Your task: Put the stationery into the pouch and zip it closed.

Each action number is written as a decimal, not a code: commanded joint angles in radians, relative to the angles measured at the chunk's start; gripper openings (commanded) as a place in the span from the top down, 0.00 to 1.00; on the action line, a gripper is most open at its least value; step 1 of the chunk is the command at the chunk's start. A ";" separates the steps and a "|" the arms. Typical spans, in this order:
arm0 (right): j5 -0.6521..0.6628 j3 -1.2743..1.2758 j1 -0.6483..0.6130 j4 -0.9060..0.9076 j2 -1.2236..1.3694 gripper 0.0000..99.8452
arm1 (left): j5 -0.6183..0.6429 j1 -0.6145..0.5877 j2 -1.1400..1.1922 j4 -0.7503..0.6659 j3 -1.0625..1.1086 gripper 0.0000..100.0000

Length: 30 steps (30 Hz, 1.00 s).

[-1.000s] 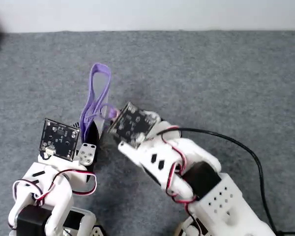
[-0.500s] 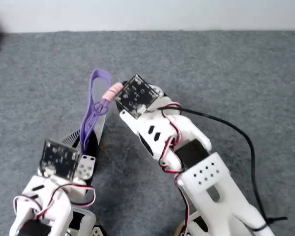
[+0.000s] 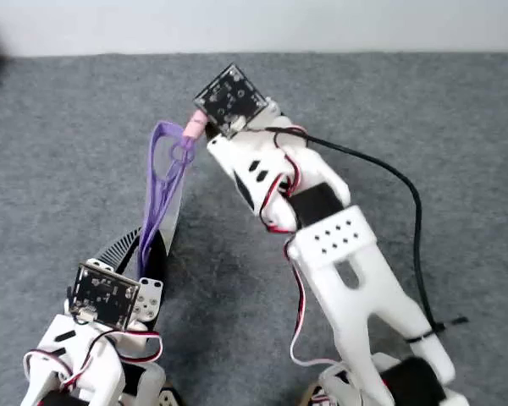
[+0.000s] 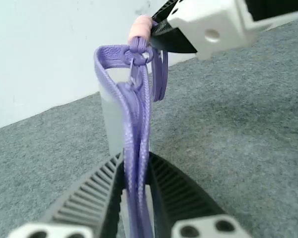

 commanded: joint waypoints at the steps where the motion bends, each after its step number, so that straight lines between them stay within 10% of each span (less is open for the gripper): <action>1: 0.005 -0.066 0.079 -0.030 0.022 0.99 | -0.009 -0.006 -0.017 0.017 -0.010 0.99; 30: 0.008 -0.471 0.182 -0.081 0.486 0.99 | -0.009 -0.003 -0.020 0.011 -0.013 0.99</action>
